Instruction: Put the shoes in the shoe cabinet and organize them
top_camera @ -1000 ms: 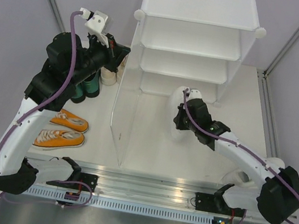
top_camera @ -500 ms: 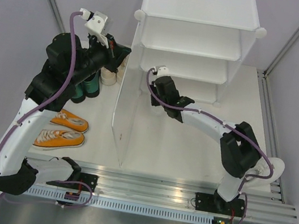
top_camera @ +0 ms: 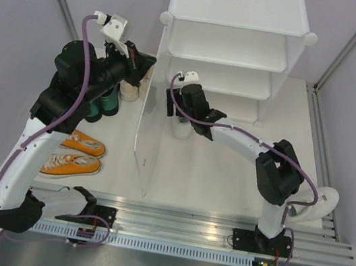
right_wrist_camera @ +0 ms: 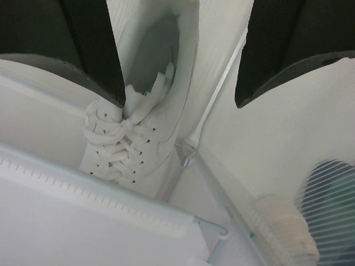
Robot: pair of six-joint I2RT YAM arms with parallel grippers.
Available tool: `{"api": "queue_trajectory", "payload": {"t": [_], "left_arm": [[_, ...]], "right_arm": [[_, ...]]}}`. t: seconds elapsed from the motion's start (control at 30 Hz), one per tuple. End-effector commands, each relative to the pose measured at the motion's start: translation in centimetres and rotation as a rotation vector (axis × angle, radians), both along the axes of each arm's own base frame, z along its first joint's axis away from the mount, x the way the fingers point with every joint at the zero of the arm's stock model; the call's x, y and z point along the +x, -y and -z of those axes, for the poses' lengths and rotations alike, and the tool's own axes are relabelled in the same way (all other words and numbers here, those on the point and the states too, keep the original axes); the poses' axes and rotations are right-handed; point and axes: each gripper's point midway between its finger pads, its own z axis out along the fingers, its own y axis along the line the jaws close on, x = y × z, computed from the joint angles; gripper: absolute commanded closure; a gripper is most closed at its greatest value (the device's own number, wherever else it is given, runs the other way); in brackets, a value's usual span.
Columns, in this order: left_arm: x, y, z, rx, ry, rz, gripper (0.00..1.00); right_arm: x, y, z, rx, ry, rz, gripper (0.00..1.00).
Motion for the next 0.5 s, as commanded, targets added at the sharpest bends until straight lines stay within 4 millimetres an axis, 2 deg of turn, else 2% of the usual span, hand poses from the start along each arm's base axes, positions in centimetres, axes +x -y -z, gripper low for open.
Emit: {"api": "queue_trajectory", "payload": {"t": [0.0, 0.1, 0.13, 0.17, 0.23, 0.27, 0.3, 0.33, 0.37, 0.47], "left_arm": [[-0.2, 0.0, 7.2, 0.105, -0.233, 0.007, 0.98], [-0.2, -0.1, 7.2, 0.104, -0.235, 0.005, 0.98], [-0.1, -0.1, 7.2, 0.102, -0.234, 0.007, 0.98], [-0.1, -0.1, 7.2, 0.101, -0.236, 0.008, 0.98], [-0.1, -0.1, 7.3, 0.099, -0.238, 0.011, 0.98], [-0.1, -0.1, 7.2, 0.095, -0.236, 0.012, 0.98], [-0.1, -0.2, 7.3, 0.097, -0.239, 0.009, 0.98], [0.0, -0.2, 7.3, 0.096, -0.238, 0.009, 0.98], [-0.1, -0.2, 7.3, 0.095, -0.238, 0.009, 0.98], [-0.1, -0.2, 7.2, 0.091, -0.235, 0.012, 0.98]], "right_arm": [[0.4, -0.5, -6.9, 0.105, 0.122, 0.0, 0.16], [-0.5, -0.3, -8.3, 0.133, 0.121, -0.017, 0.16], [-1.0, -0.1, -8.2, 0.137, 0.113, -0.022, 0.18], [-1.6, 0.3, -9.7, 0.166, 0.128, -0.025, 0.19], [-2.8, 0.7, -9.4, 0.173, 0.111, -0.041, 0.22], [-3.7, 1.2, -10.8, 0.197, 0.125, -0.048, 0.24], [-4.3, 1.5, -11.0, 0.209, 0.12, -0.048, 0.25], [-5.4, 1.8, -9.8, 0.2, 0.094, -0.059, 0.31], [-6.5, 2.3, -11.2, 0.229, 0.11, -0.069, 0.35], [-9.5, 3.6, -10.0, 0.245, 0.081, -0.085, 0.49]]}}
